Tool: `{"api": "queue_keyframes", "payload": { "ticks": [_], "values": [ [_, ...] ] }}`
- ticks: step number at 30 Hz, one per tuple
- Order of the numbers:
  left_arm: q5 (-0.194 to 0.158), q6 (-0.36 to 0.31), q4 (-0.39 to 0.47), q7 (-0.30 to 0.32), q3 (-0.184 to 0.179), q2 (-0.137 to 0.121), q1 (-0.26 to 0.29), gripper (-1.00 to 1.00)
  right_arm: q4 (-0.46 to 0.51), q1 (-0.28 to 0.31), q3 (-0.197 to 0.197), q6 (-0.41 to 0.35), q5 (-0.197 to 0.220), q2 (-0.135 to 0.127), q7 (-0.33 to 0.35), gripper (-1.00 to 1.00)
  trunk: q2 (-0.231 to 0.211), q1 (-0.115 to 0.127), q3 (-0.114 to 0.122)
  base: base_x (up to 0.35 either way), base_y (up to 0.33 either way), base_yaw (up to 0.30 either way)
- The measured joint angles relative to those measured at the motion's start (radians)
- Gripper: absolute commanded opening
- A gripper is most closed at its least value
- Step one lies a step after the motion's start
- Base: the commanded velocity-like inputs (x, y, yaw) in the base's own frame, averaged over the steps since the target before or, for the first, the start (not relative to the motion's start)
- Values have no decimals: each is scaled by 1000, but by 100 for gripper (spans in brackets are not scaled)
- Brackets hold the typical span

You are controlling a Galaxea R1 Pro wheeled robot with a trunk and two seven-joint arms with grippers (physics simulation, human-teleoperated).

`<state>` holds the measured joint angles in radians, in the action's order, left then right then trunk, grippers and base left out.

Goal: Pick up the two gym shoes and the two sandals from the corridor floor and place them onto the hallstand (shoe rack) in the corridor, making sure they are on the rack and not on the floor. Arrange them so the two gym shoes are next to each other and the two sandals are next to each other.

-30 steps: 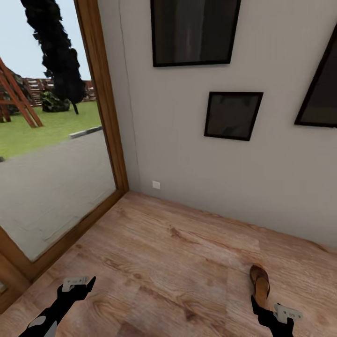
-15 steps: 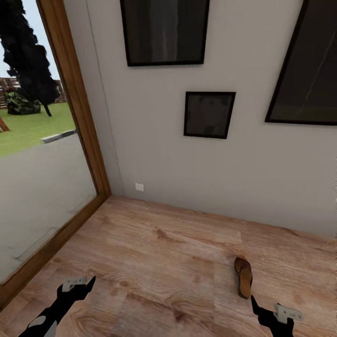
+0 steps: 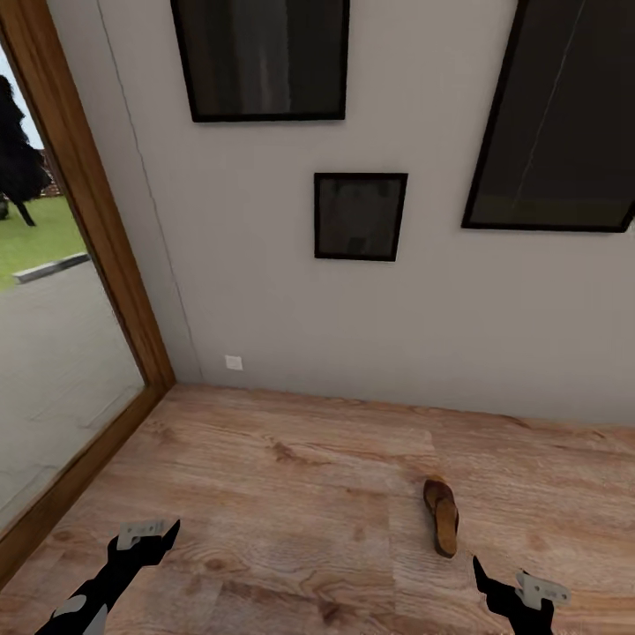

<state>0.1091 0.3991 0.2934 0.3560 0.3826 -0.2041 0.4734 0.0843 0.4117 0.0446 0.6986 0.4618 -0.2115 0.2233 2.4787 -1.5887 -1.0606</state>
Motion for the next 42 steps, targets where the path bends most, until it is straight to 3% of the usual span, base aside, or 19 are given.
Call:
{"api": "queue_keyframes", "payload": {
  "ticks": [11, 33, 42],
  "values": [
    [0, 0, 0, 0, 0, 0, 0, 100, 0, 0, 0, 0, 0, 1, 0, 100, 0, 0, 0, 1, 1, -207],
    [0, 1, 3, 0, 0, 1, 0, 100, 0, 0, 1, -3, -2, 3, 2, 100, 0, 0, 0, 0, 0, -5],
    [0, 1, 2, 0, 0, 1, 0, 100, 4, 0, 1, -2, -1, 16, 3, 100, 0, 0, 0, 0, 0, 0]
  ]
}}
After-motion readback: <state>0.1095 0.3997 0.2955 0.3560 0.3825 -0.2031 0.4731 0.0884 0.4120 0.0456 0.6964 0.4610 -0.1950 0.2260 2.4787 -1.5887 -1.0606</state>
